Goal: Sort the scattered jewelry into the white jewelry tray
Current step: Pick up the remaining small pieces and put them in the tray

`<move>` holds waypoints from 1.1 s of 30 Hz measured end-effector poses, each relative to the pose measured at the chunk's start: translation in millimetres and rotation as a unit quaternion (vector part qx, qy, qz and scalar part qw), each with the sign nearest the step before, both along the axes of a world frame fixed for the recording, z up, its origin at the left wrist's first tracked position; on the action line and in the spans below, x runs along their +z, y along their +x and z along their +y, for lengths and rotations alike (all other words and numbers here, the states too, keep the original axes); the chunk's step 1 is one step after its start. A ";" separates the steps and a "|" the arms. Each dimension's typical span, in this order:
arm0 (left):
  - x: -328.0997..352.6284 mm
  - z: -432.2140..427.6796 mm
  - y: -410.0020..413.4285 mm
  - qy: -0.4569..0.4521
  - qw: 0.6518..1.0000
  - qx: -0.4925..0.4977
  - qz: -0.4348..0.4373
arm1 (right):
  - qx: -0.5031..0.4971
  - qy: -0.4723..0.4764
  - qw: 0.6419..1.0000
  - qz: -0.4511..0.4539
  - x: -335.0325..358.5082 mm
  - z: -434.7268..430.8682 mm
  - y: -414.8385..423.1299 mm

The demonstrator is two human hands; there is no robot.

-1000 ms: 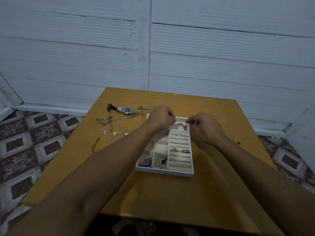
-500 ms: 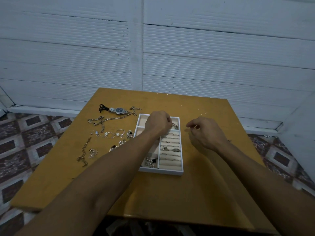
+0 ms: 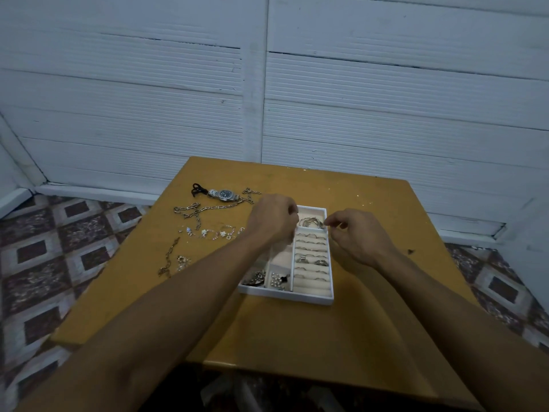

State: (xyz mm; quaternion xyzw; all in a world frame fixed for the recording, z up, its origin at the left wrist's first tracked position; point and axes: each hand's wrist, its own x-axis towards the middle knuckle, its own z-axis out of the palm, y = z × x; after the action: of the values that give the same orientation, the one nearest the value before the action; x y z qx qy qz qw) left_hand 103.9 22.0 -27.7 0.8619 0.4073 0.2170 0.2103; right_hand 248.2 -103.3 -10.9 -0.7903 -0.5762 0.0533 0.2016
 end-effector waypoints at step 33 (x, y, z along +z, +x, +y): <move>-12.9 59.0 -166.4 -0.005 0.990 0.030 0.136 | 0.086 -0.067 0.993 -0.041 -9.5 115.4 -142.9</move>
State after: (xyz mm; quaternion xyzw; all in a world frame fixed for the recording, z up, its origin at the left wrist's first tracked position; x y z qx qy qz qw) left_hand -62.5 81.0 -40.6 0.8697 0.4586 0.1019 0.1513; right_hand 105.2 12.2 -20.3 -0.7507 -0.6453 0.0765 0.1190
